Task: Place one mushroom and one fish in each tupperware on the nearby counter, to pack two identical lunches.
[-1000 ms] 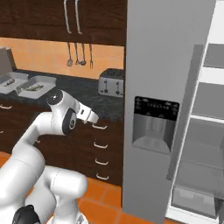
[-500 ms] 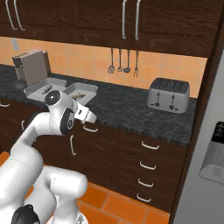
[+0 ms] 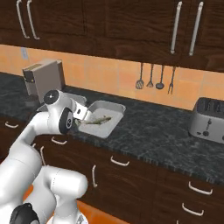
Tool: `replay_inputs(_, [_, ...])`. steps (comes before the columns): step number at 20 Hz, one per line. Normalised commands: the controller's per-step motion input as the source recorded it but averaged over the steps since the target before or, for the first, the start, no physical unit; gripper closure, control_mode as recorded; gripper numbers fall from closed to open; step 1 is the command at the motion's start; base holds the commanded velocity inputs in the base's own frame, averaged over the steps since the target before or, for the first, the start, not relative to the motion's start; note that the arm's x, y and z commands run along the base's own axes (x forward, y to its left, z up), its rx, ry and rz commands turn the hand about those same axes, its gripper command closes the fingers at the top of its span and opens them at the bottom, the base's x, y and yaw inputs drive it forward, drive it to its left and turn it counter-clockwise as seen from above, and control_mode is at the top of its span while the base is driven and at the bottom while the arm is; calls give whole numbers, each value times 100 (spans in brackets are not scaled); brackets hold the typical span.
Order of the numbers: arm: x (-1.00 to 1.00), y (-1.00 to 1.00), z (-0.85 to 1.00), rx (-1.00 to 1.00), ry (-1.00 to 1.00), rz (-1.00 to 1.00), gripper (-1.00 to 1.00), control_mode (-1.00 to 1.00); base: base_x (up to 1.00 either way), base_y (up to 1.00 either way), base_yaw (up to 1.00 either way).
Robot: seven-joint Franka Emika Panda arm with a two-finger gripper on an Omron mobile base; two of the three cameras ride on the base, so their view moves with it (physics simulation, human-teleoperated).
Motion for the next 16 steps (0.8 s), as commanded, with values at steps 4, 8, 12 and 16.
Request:
replay_inputs(4, [0, 0, 0, 0, 0, 0, 100, 100, 86, 20, 0])
replay_inputs(8, [0, 0, 0, 0, 0, 0, 100, 100, 47, -3, 0])
replay_inputs(12, [0, 0, 0, 0, 0, 0, 100, 100, 43, 0, 0])
replay_inputs(16, [21, -5, -49, 0, 10, 0, 100, -100, 11, 0, 0])
